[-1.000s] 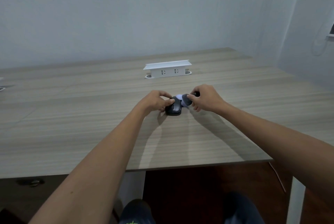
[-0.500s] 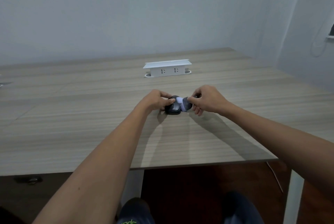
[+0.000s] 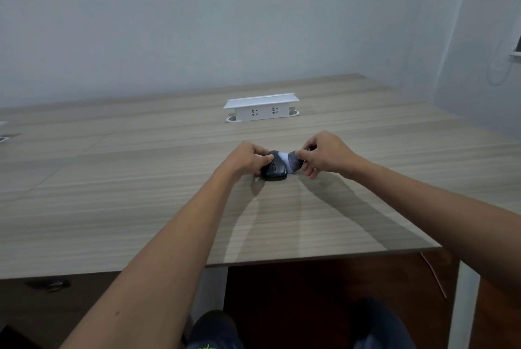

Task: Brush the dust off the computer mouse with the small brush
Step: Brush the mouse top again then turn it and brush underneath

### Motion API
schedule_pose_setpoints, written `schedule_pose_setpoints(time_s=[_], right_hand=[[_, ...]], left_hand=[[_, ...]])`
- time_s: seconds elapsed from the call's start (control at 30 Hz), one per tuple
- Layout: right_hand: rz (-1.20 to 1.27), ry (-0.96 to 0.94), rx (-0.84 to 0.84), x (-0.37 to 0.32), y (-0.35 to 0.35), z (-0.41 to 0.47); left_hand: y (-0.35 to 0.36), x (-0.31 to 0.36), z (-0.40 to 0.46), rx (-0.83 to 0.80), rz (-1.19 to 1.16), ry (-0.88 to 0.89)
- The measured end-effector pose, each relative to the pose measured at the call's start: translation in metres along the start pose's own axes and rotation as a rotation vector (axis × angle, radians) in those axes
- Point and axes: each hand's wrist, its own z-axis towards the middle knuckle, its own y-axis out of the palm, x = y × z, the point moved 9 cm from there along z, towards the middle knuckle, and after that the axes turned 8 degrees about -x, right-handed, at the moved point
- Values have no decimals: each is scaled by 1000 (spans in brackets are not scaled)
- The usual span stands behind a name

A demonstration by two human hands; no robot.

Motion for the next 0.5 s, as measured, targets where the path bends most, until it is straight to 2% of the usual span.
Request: schedule_pose_setpoints(time_s=[0.13,0.23,0.33,0.5], right_hand=[[-24,-18,13,-2,-3,6],[-56,-36,16,-5,-6,7],[-116,-51,18,-5,-9,7],[-153,-47,12,0,-21,7]], left_hand=[[-6,-1,-1,-31,68,-6],[-19,4,2,-58,328,3],[-17,11,9,-184,559,61],[3,13,20,-381,664,109]])
